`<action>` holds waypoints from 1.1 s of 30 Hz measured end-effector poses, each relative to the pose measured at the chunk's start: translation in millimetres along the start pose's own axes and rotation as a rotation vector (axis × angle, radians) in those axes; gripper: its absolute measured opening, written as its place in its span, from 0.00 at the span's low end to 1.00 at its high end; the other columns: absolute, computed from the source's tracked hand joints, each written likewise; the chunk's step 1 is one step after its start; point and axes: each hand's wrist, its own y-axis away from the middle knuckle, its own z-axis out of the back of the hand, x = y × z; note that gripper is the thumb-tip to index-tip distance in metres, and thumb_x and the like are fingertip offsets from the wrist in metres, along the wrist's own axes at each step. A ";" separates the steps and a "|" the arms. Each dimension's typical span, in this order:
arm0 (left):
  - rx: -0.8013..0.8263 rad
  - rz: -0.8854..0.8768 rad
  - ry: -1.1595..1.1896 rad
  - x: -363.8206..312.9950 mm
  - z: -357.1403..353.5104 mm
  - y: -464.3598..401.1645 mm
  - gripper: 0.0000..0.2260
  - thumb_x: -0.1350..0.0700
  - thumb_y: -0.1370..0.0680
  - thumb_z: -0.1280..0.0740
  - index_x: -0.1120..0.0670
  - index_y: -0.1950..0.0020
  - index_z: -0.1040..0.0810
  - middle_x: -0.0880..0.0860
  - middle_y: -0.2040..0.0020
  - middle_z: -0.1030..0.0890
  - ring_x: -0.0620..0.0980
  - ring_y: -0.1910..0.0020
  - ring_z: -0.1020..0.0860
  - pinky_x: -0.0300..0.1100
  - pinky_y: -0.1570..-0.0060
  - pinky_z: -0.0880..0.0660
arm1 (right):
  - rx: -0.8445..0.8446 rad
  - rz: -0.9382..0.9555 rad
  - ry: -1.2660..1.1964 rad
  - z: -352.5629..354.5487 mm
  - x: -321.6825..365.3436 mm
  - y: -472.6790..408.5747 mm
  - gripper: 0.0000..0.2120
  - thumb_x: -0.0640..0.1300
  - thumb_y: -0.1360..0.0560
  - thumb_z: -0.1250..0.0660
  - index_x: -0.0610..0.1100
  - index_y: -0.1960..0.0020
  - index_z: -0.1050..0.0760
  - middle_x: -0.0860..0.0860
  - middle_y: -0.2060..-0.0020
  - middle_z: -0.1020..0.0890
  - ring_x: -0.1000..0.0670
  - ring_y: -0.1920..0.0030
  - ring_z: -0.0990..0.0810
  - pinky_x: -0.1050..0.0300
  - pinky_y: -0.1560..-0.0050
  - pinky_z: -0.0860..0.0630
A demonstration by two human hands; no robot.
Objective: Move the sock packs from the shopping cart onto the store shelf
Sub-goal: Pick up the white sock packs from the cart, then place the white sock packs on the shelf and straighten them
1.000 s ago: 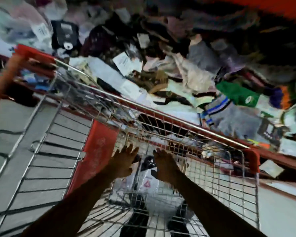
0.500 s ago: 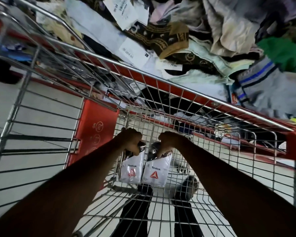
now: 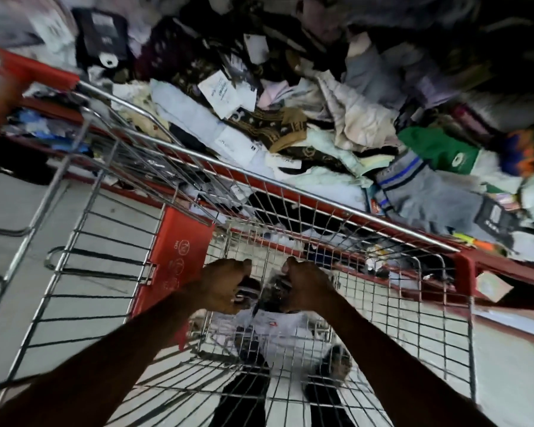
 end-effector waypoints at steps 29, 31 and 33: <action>-0.763 -0.102 -0.412 -260.9 448.4 186.6 0.36 0.41 0.41 0.24 0.46 0.35 0.26 0.47 0.54 0.20 0.50 0.53 0.20 0.46 0.58 0.21 | -1.013 0.209 0.153 461.1 91.0 323.7 0.28 0.52 0.47 0.23 0.45 0.48 0.18 0.45 0.56 0.13 0.44 0.54 0.15 0.48 0.53 0.16; -0.762 -0.109 -0.419 -263.4 469.7 182.2 0.38 0.39 0.42 0.25 0.47 0.34 0.27 0.49 0.53 0.21 0.51 0.54 0.22 0.50 0.55 0.20 | -1.012 0.184 0.153 476.3 97.0 324.4 0.28 0.51 0.46 0.22 0.48 0.46 0.17 0.47 0.55 0.14 0.45 0.55 0.15 0.49 0.52 0.16; -0.763 -0.119 -0.412 -263.4 487.5 178.3 0.38 0.40 0.42 0.25 0.49 0.33 0.26 0.51 0.52 0.21 0.52 0.54 0.23 0.50 0.55 0.20 | -1.027 0.179 0.133 488.1 101.7 323.1 0.27 0.50 0.47 0.22 0.48 0.47 0.17 0.48 0.55 0.13 0.46 0.55 0.15 0.50 0.52 0.16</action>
